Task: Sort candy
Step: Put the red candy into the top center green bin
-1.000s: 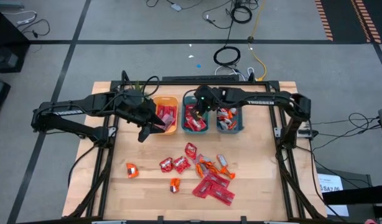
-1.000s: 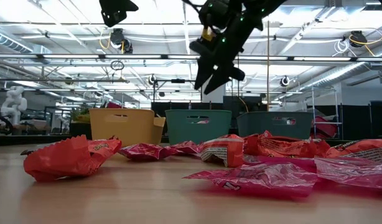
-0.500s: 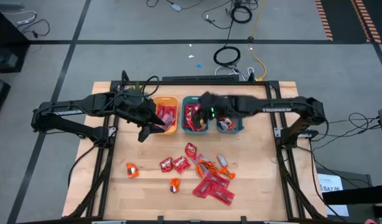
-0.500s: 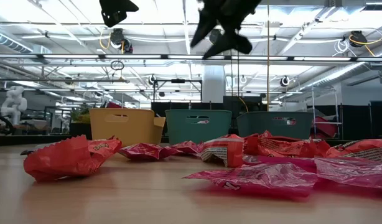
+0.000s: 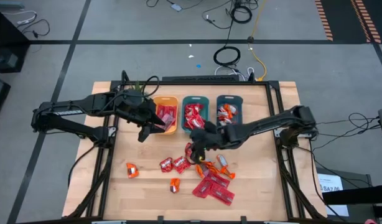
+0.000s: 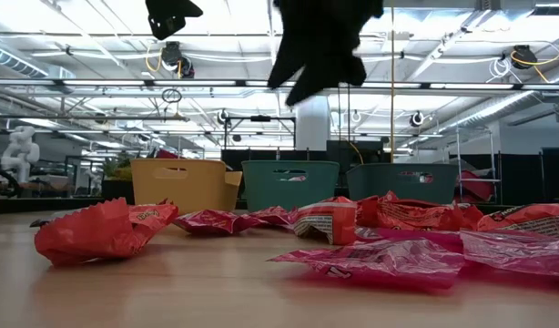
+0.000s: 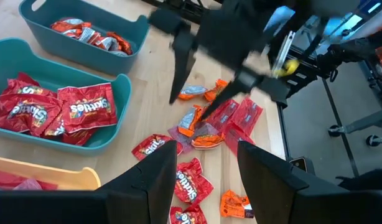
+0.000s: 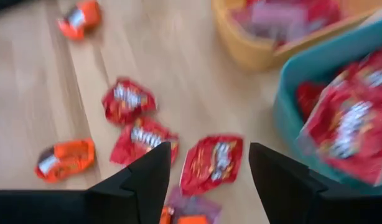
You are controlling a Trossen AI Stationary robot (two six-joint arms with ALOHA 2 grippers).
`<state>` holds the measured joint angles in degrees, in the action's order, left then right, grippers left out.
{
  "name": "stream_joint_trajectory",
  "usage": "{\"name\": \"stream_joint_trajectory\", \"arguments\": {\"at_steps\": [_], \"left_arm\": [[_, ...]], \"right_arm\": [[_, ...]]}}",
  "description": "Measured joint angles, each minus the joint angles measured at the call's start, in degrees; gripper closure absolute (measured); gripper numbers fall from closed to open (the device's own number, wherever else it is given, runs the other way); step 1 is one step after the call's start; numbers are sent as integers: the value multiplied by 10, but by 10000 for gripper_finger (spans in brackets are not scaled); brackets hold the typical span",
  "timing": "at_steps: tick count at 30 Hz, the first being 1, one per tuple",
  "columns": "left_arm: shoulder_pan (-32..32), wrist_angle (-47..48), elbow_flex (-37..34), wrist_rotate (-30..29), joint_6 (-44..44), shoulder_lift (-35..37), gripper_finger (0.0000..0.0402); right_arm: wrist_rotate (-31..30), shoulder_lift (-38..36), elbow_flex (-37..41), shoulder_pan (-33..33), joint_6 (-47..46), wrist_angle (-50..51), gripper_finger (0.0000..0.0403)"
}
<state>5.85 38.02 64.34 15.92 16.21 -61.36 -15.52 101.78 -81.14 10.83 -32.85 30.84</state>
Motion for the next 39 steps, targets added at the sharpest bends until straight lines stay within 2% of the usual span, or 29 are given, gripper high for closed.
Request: {"name": "stream_joint_trajectory", "arguments": {"at_steps": [4, 12, 19, 21, 24, 31, 33, 39], "left_arm": [[0, 0, 0, 0, 0, 0, 223], [0, 0, 0, 0, 10, 0, 223], [0, 2, 0, 0, 32, 0, 223], [0, 2, 0, 0, 44, 0, 223], [0, 2, 0, 0, 45, 0, 223], [0, 2, 0, 0, 45, 0, 223], [0, 0, 0, 1, 45, 0, 223], [0, 0, 0, 1, 45, 0, 223]], "right_arm": [[40, 45, 0, -4, -22, 11, 168], [19, 137, 0, -21, -87, 17, 100], [20, 193, -2, -24, -100, -24, 88], [20, 197, -3, -19, -99, -25, 103], [25, 194, -3, -14, -88, -17, 154], [60, 151, 2, -8, -64, 5, 369], [66, 124, 2, -8, -57, 2, 386], [42, 21, 2, -8, -63, 29, 379]]}}
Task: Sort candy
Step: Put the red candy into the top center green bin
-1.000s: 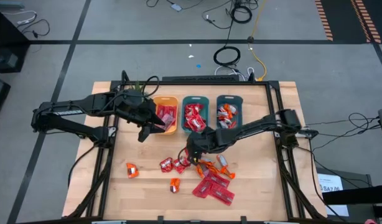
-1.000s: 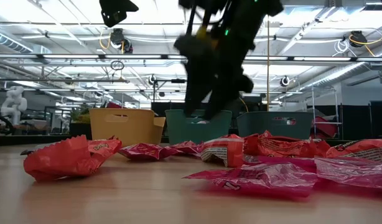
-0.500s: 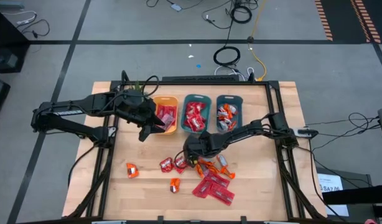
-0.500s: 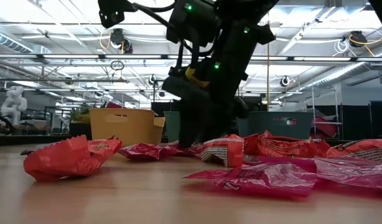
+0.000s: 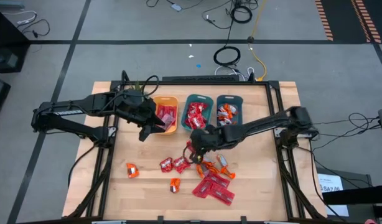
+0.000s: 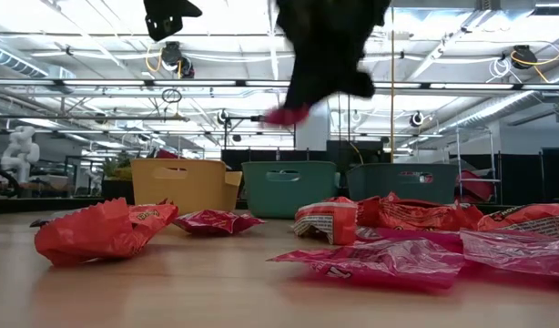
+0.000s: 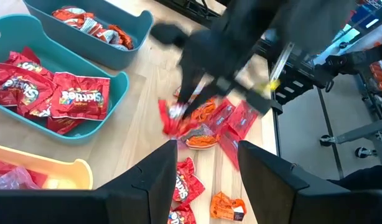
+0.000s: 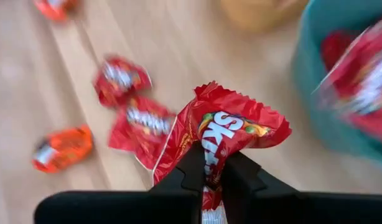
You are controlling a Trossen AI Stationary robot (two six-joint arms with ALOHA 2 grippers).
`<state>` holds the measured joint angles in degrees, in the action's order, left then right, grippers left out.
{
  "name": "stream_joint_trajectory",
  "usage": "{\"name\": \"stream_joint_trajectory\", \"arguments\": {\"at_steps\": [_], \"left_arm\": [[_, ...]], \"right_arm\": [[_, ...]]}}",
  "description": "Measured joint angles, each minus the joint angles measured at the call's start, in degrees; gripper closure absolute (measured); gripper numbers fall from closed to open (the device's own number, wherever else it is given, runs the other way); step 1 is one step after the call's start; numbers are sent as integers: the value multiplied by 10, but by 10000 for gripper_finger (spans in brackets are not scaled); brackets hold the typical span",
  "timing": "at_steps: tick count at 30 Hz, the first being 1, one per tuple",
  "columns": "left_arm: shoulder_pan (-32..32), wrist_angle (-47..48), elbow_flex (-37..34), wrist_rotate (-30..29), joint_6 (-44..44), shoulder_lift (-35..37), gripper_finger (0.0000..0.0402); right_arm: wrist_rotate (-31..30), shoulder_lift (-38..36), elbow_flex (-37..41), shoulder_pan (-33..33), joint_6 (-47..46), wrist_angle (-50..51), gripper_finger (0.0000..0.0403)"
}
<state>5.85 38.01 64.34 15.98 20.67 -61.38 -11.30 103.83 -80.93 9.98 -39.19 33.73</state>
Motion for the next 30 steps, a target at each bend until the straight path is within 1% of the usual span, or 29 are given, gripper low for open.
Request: {"name": "stream_joint_trajectory", "arguments": {"at_steps": [3, 6, 10, 17, 22, 26, 28, 30], "left_arm": [[0, -1, 0, 0, 0, 0, 223], [0, -1, 0, 0, 0, 0, 223], [0, 0, 0, 0, 0, 0, 223], [0, 0, 0, 0, 0, 0, 223], [0, 0, 0, 0, -1, 0, 223], [0, 0, 0, 0, -1, 0, 223], [0, 0, 0, 0, 0, 0, 223], [0, 0, 0, 0, -1, 0, 223]], "right_arm": [[-36, -52, -1, -5, 16, 6, 393], [-67, -89, -2, -26, 32, 11, 397], [-67, -113, -2, -72, 47, 15, 397], [-62, -103, -2, -161, 49, 55, 396], [-24, -88, -2, -220, 53, 76, 390], [20, -64, -2, -261, 13, 99, 389], [25, -53, -2, -273, 13, 101, 387], [29, -46, -2, -277, 33, 101, 379]]}}
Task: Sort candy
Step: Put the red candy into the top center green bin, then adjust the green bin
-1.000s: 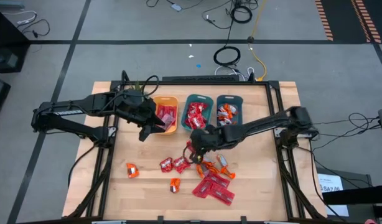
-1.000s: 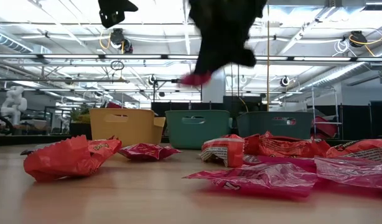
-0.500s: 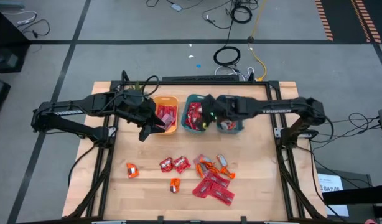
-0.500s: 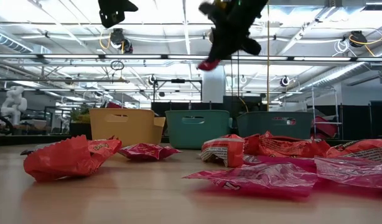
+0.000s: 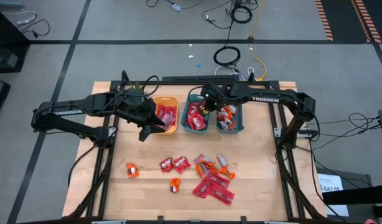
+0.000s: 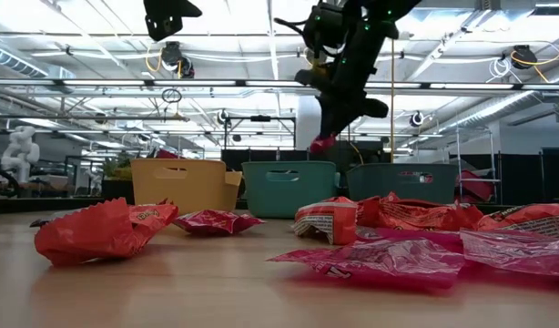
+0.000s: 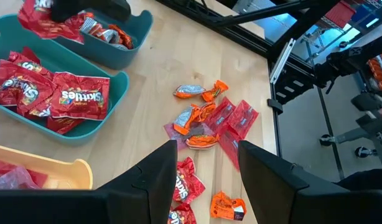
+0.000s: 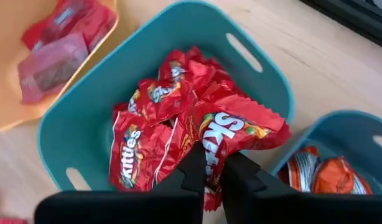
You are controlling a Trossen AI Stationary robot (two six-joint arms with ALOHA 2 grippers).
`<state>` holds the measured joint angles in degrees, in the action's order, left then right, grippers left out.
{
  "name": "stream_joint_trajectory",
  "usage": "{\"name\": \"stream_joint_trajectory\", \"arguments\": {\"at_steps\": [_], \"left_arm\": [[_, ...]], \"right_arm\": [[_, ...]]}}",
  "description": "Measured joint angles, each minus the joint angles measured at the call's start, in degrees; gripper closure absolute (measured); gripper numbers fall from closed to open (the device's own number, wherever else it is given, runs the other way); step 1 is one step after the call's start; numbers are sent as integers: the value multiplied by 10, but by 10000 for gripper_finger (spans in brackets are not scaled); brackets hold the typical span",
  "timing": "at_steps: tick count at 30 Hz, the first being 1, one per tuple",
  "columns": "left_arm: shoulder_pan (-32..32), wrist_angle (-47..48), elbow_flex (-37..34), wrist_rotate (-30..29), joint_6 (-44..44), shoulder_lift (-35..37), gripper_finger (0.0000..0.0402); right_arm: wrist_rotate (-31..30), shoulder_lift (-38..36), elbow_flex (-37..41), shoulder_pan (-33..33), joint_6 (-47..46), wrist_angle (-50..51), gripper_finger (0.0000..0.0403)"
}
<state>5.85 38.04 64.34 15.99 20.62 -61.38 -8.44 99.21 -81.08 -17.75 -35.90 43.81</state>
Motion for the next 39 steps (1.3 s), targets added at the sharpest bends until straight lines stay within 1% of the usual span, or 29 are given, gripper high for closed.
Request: {"name": "stream_joint_trajectory", "arguments": {"at_steps": [2, 13, 18, 22, 24, 29, 33, 39], "left_arm": [[0, 1, 0, 0, 0, 0, 223], [0, 2, 0, 0, 0, 0, 223], [0, 2, 0, 0, 0, 0, 223], [0, 2, 0, 0, 0, 0, 223], [0, 2, 0, 0, 0, 0, 223], [0, 2, 0, 0, 0, 0, 223], [0, 2, 0, 0, 0, 0, 223], [0, 0, 0, 0, 0, 0, 223]], "right_arm": [[14, 3, 0, -2, 14, -4, 364], [9, 4, 0, -3, 13, -10, 230], [21, -8, 0, 3, 10, -19, 194], [95, -14, 0, 26, 44, -59, 190], [117, -14, 0, 47, 74, -84, 194], [119, -14, 0, 106, 202, -143, 207], [119, -10, -1, 130, 200, -169, 216], [118, 25, 0, 131, 214, -129, 230]]}}
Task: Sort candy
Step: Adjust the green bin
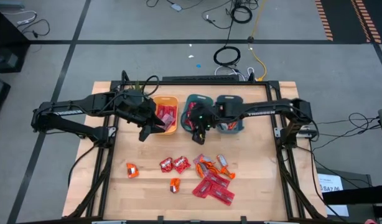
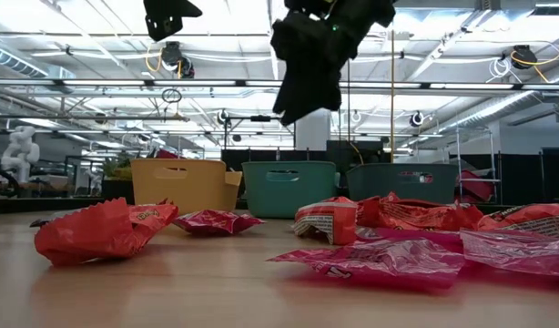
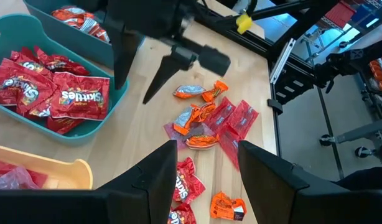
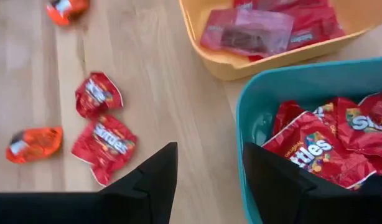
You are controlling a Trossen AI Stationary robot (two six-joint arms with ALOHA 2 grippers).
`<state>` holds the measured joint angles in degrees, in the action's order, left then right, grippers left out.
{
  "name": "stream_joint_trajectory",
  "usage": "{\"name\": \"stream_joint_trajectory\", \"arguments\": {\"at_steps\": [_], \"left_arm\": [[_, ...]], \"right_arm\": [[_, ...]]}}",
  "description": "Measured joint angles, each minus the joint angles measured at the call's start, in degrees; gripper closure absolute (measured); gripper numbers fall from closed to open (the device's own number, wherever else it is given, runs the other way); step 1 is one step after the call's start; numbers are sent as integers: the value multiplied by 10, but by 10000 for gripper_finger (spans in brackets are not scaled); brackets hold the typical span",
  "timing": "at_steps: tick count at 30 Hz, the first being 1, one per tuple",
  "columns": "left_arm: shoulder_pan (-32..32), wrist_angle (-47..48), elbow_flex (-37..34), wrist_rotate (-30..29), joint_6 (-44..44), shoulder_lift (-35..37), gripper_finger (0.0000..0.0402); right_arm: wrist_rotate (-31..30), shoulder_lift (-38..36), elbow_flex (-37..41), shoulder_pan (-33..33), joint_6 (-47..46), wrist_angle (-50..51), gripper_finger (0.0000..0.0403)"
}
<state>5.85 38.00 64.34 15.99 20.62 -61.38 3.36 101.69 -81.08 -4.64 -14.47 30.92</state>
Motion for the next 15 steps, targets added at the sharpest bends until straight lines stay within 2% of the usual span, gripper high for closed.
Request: {"name": "stream_joint_trajectory", "arguments": {"at_steps": [15], "left_arm": [[0, 0, 0, 0, 1, 0, 223]], "right_arm": [[13, 66, 0, 0, 70, -2, 234]]}}
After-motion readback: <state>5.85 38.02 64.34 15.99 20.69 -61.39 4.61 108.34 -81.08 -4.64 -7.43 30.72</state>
